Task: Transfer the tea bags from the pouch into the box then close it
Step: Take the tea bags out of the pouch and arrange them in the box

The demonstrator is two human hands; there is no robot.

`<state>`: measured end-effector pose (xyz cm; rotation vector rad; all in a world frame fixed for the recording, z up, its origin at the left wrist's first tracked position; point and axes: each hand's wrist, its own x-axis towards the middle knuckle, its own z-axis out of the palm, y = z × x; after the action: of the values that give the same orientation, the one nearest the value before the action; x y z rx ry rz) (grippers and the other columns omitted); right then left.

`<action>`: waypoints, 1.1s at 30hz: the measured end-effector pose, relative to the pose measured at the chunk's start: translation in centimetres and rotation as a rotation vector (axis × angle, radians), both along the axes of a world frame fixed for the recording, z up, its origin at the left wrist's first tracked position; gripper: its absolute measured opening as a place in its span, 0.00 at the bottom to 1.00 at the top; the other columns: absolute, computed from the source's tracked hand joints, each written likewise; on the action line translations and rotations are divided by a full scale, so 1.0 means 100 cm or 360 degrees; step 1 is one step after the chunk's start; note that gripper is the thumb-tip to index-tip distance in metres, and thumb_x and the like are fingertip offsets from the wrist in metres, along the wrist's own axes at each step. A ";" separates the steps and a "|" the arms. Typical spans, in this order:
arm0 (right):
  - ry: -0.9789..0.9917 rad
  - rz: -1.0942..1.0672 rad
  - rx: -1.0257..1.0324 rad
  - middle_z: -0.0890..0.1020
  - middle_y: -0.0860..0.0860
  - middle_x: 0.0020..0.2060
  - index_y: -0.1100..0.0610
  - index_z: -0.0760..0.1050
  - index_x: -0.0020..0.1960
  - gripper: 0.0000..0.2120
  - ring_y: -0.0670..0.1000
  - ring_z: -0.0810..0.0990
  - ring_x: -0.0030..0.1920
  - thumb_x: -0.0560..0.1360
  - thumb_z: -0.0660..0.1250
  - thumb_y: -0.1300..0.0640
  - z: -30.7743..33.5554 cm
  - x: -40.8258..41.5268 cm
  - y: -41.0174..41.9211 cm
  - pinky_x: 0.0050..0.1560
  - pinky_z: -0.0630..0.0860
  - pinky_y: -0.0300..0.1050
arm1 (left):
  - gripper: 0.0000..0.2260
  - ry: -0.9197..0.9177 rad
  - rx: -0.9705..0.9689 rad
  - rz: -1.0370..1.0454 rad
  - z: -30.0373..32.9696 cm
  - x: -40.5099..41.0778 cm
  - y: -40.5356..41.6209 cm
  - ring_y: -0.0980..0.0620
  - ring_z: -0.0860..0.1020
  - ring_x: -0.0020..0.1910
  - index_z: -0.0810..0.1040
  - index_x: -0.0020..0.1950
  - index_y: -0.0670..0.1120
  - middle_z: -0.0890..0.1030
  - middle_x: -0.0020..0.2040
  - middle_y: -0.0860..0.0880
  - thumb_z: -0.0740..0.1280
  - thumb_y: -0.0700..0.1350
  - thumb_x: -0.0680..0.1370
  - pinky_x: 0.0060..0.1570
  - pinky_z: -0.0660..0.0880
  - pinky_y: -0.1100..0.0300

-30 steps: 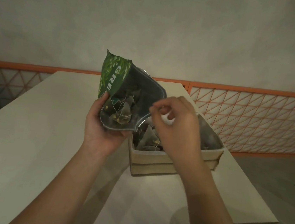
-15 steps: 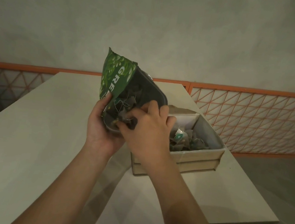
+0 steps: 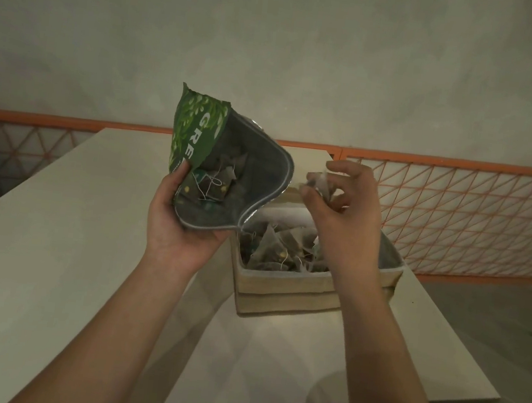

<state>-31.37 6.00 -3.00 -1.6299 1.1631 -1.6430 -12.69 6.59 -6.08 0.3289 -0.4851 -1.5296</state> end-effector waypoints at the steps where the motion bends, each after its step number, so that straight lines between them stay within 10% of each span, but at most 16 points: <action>1: 0.0017 0.0007 0.0044 0.82 0.45 0.51 0.50 0.72 0.60 0.17 0.40 0.80 0.42 0.74 0.73 0.59 -0.002 -0.001 -0.004 0.41 0.76 0.30 | 0.24 0.0000 -0.0002 -0.0006 -0.001 0.001 0.000 0.40 0.71 0.73 0.73 0.74 0.49 0.72 0.74 0.42 0.62 0.56 0.80 0.60 0.78 0.48; 10: -0.0012 0.0068 0.0056 0.80 0.49 0.49 0.49 0.75 0.48 0.09 0.47 0.81 0.48 0.74 0.71 0.61 -0.012 0.015 -0.022 0.48 0.79 0.37 | 0.25 -0.0034 0.0000 0.0029 -0.002 0.011 0.001 0.41 0.70 0.74 0.70 0.76 0.49 0.71 0.75 0.44 0.61 0.56 0.81 0.66 0.73 0.47; 19: 0.0599 -0.0006 0.0048 0.80 0.42 0.46 0.52 0.80 0.53 0.09 0.44 0.78 0.50 0.79 0.64 0.49 -0.023 0.022 -0.028 0.50 0.76 0.41 | 0.23 0.0012 -0.0006 -0.0004 -0.002 0.009 0.005 0.40 0.70 0.73 0.73 0.74 0.49 0.72 0.74 0.43 0.61 0.56 0.81 0.57 0.79 0.48; 25: 0.0111 0.0161 -0.0076 0.78 0.42 0.54 0.48 0.74 0.64 0.16 0.36 0.76 0.53 0.80 0.60 0.44 0.001 0.033 -0.008 0.47 0.72 0.26 | 0.23 -0.0002 0.0015 -0.0001 -0.002 0.005 0.006 0.40 0.71 0.72 0.77 0.71 0.48 0.74 0.73 0.41 0.61 0.57 0.80 0.58 0.78 0.50; 33: 0.0073 -0.0116 -0.0742 0.83 0.51 0.53 0.60 0.79 0.61 0.12 0.43 0.79 0.56 0.81 0.62 0.60 -0.001 0.043 0.004 0.55 0.74 0.32 | 0.23 -0.0039 -0.0190 -0.0020 0.007 0.003 0.011 0.39 0.70 0.69 0.78 0.67 0.47 0.70 0.73 0.42 0.65 0.56 0.76 0.60 0.77 0.48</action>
<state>-27.11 6.37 -3.05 -1.9283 0.9115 -2.0456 -12.36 7.67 -5.40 0.2526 -0.5957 -1.5030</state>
